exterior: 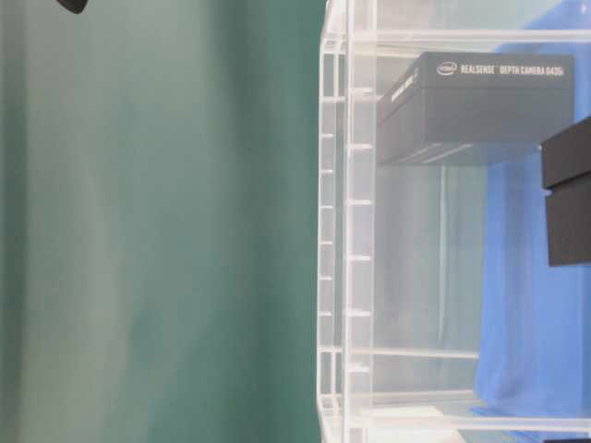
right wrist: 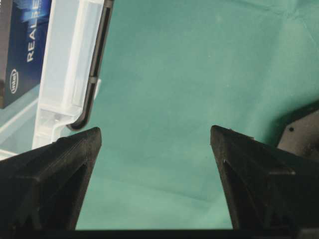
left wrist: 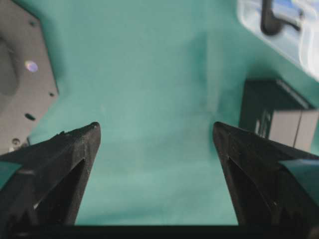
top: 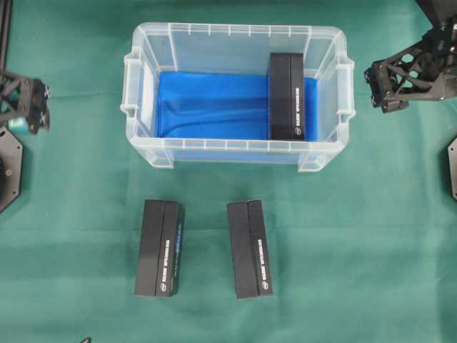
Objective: Take out the box from the case.
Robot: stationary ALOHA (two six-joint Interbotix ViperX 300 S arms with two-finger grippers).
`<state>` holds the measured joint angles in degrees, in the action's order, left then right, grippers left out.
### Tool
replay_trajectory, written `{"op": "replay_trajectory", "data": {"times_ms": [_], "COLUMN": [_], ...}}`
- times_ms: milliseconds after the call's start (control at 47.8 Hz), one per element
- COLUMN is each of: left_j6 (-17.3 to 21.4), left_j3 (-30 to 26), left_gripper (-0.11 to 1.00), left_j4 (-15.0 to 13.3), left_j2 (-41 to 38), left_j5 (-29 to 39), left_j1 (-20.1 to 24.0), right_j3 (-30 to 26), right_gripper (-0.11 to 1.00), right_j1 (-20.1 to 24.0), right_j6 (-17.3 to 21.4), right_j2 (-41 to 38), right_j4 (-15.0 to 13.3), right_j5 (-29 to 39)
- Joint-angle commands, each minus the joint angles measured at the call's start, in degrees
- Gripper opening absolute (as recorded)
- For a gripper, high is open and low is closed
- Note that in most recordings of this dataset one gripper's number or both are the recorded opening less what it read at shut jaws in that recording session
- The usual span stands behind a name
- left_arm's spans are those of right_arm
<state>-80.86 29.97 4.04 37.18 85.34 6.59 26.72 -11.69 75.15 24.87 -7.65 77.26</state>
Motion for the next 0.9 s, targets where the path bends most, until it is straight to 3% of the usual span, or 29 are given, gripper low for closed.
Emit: {"op": "replay_trajectory", "data": {"times_ms": [0,147,879], "left_j6": [2.0,3.4,3.4], "left_j3": [-0.4,-0.4,-0.5], "left_gripper": [0.92,0.92,0.92], "left_j4": [-0.2,-0.3,-0.4], "left_j2": [0.1,0.1,0.1], "left_j5": [0.1,0.1,0.0], "left_j1": [3.3,5.3,5.3], "right_j3": [-0.6,-0.6,-0.6], "right_gripper": [0.87,0.87,0.87], "right_j1": [0.1,0.1,0.1], "right_j6": [0.2,0.2,1.9], "right_j2": [0.7,0.7,0.7], "right_j4": [0.1,0.1,-0.1], "right_j5": [0.1,0.1,0.0]}}
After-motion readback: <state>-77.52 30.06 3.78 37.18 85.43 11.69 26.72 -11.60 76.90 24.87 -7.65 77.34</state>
